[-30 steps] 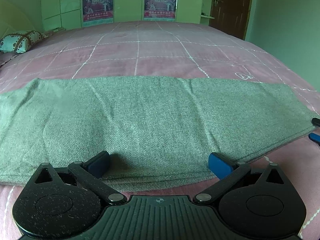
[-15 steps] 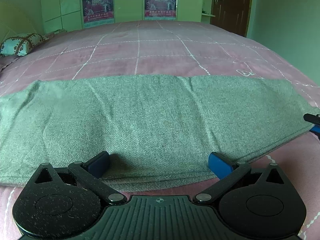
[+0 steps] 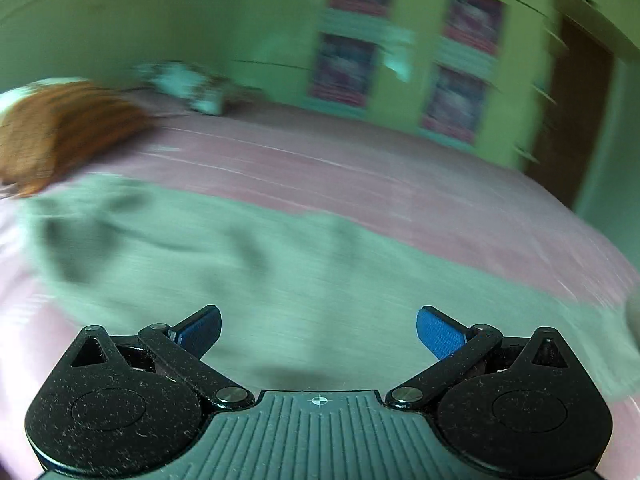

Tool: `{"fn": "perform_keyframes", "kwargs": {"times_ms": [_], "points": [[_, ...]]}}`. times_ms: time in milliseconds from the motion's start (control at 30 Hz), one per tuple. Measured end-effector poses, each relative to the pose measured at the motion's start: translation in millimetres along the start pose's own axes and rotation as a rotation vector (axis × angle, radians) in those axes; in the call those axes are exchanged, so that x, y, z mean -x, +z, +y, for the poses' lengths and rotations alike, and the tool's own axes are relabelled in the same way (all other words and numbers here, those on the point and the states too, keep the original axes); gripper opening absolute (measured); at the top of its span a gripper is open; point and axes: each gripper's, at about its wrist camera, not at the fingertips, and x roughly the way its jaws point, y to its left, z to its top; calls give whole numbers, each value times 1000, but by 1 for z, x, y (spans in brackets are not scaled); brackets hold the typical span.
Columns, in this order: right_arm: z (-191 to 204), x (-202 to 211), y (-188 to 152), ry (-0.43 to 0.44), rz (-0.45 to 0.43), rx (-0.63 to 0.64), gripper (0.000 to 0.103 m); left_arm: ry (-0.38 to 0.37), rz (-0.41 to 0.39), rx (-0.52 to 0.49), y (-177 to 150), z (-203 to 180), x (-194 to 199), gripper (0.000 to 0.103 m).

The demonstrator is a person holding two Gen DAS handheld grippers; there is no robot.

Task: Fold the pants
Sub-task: 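Lift the held end with the right tool, fold it over, and open, then grasp the pants edge with the left tool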

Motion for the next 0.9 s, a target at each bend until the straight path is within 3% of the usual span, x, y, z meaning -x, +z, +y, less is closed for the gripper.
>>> {"fn": "perform_keyframes", "kwargs": {"times_ms": [200, 267, 333, 367, 400, 467, 533, 600, 700, 733, 800, 900], "points": [[133, -66, -68, 164, 145, 140, 5, 102, -22, 123, 3, 87, 12, 103], [171, -85, -109, 222, 234, 223, 15, 116, -15, 162, -1, 105, 8, 103], [205, -109, -156, 219, 428, 389, 34, 121, 3, 200, -2, 122, 1, 103], [218, -102, -169, 184, 403, 473, 35, 118, 11, 212, -3, 126, -2, 103], [223, -86, -174, 203, 330, 525, 38, 106, 16, 226, -4, 128, -3, 103], [219, -69, -167, 276, 313, 478, 34, 70, 32, 228, -5, 129, -4, 103], [204, -56, -150, 274, 278, 417, 34, 2, 21, 184, 0, 112, -6, 103], [184, -48, -130, 233, 231, 357, 34, -105, 13, 137, 7, 86, -5, 103], [151, -42, -100, 149, 190, 270, 36, -250, 91, 114, 14, 41, -25, 102], [142, -40, -94, 130, 182, 247, 37, -289, 137, 121, 13, 29, -35, 99], [125, -33, -86, 92, 164, 219, 38, -319, 238, 120, 9, 10, -57, 64], [106, -25, -91, 76, 148, 199, 40, -366, 331, 180, -2, -2, -80, 59]]}}
